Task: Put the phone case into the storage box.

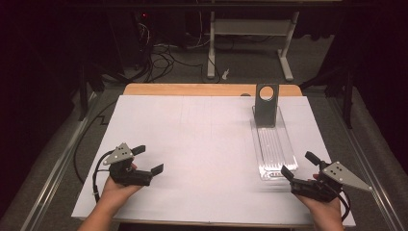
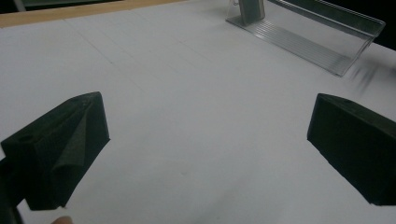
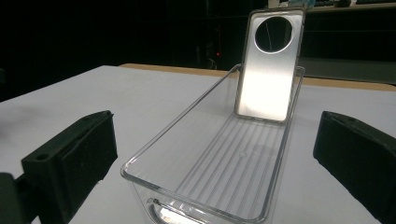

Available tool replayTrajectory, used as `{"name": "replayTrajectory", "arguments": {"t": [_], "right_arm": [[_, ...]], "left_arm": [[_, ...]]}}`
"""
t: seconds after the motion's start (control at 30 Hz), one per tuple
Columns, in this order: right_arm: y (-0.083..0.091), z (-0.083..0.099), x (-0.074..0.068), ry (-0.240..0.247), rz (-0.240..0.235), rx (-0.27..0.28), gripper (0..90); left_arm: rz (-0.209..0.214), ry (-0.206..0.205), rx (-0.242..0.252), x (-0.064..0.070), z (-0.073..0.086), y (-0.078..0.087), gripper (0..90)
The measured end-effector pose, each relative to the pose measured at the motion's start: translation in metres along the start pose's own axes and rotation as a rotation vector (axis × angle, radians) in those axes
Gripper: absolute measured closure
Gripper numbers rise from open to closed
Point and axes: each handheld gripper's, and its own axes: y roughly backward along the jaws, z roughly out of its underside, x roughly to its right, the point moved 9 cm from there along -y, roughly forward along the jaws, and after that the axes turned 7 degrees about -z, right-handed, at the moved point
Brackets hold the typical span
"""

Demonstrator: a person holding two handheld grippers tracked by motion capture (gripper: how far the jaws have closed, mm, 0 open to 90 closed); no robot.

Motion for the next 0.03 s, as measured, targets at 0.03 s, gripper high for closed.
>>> {"name": "replayTrajectory", "arguments": {"t": [0.03], "right_arm": [[0.0005, -0.0001, 0.0011, -0.003, 0.002, 0.004, 0.2]], "left_arm": [[0.001, -0.002, 0.0, 0.0004, -0.0002, -0.0001, 0.3]]}}
